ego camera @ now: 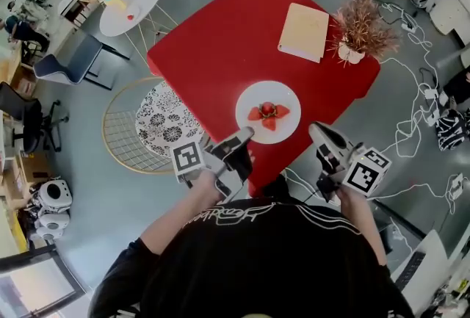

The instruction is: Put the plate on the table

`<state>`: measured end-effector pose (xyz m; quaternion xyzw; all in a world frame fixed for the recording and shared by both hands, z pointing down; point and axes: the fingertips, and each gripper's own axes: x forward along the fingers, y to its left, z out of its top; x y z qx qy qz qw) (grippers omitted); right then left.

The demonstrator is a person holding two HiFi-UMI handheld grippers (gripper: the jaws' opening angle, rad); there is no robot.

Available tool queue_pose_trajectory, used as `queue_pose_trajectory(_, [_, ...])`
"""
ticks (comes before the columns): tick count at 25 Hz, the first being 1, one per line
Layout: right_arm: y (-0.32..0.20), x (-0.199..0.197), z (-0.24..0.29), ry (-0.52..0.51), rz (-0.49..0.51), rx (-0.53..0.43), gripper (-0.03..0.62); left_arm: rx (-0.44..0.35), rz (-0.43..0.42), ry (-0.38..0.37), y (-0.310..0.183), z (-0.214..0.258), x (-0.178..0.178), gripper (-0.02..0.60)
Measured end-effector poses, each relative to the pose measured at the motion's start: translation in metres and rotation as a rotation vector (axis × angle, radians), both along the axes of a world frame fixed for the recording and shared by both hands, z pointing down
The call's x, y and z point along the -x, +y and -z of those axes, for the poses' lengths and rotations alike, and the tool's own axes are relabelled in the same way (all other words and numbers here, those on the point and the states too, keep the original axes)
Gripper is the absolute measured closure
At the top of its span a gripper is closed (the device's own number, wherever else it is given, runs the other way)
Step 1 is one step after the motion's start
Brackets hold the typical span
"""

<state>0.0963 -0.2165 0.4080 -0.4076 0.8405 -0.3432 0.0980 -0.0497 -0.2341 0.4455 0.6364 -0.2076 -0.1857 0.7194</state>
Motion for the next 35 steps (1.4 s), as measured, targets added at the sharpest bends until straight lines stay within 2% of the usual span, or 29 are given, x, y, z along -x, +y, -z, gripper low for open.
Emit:
queue_pose_trajectory(5, [-0.018,-0.003,-0.003,-0.002,0.026,0.009,0.586,0.009,0.033,-0.005,-0.021,-0.010,-0.004,0.561])
queue_pose_trajectory(10, [-0.033,-0.006,-0.011,-0.001,0.043,0.030,0.586,-0.034,0.046,-0.078,-0.049,-0.028,-0.003,0.561])
queue_pose_trajectory(13, [-0.037,-0.005,-0.014,0.013,0.059,0.033,0.586,-0.045,0.062,-0.094,-0.064,-0.041,0.000,0.561])
queue_pose_trajectory(21, [-0.048,-0.008,-0.023,0.023,0.086,0.060,0.586,-0.009,0.095,-0.110,-0.095,-0.079,-0.004,0.561])
queue_pose_trajectory(29, [-0.056,-0.008,-0.027,0.022,0.128,0.079,0.586,0.059,0.096,-0.185,-0.115,-0.125,-0.013,0.561])
queue_pose_trajectory(35, [-0.066,-0.013,-0.029,0.004,0.153,0.085,0.586,0.062,0.111,-0.211,-0.126,-0.137,-0.018,0.561])
